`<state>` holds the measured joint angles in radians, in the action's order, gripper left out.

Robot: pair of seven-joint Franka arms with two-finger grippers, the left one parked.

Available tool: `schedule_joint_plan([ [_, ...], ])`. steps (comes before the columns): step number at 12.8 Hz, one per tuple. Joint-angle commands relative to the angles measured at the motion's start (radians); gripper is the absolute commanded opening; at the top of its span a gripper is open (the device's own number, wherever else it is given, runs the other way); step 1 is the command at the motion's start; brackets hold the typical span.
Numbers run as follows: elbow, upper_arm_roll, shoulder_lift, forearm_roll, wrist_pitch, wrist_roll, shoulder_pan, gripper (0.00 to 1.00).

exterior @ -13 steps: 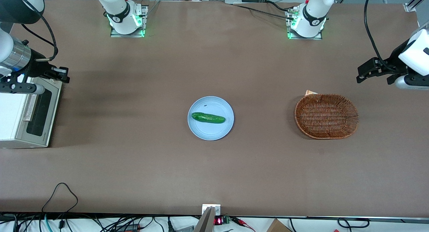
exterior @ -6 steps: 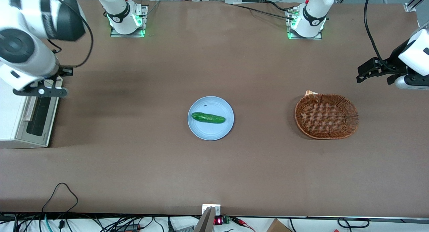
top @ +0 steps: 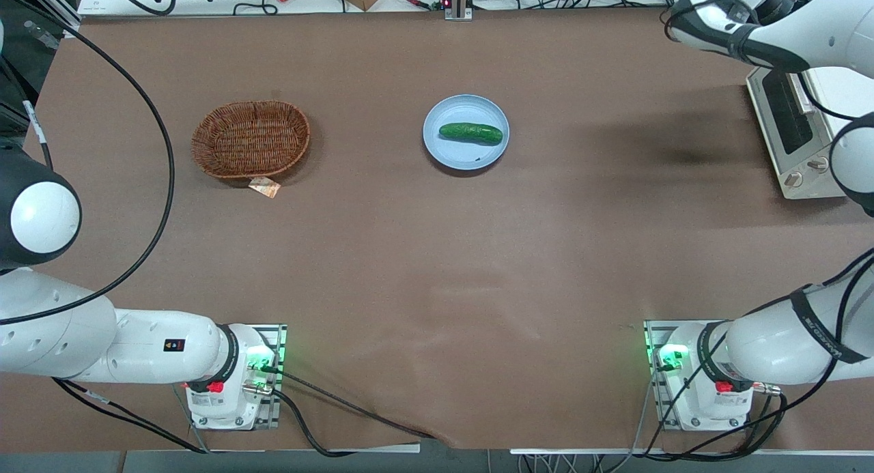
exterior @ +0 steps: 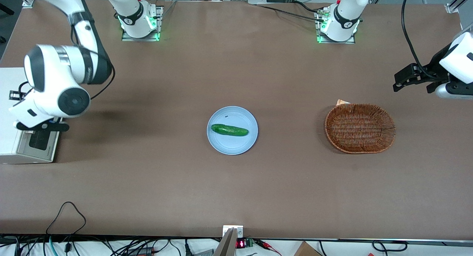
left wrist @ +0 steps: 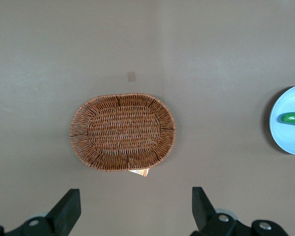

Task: Open oven door with right arm only
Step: 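Lower the right gripper onto the oven door handle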

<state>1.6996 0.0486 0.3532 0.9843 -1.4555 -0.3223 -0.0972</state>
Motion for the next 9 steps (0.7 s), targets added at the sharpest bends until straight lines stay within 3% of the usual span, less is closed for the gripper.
schedule_joint_plan([
  [1, -0.015, 0.004, 0.105, 0.121, -0.021, -0.189, 0.020, 0.03],
  [4, 0.035, 0.004, 0.136, 0.155, -0.132, -0.328, 0.069, 0.03],
  [9, 0.058, 0.004, 0.159, 0.171, -0.196, -0.402, 0.105, 0.03],
])
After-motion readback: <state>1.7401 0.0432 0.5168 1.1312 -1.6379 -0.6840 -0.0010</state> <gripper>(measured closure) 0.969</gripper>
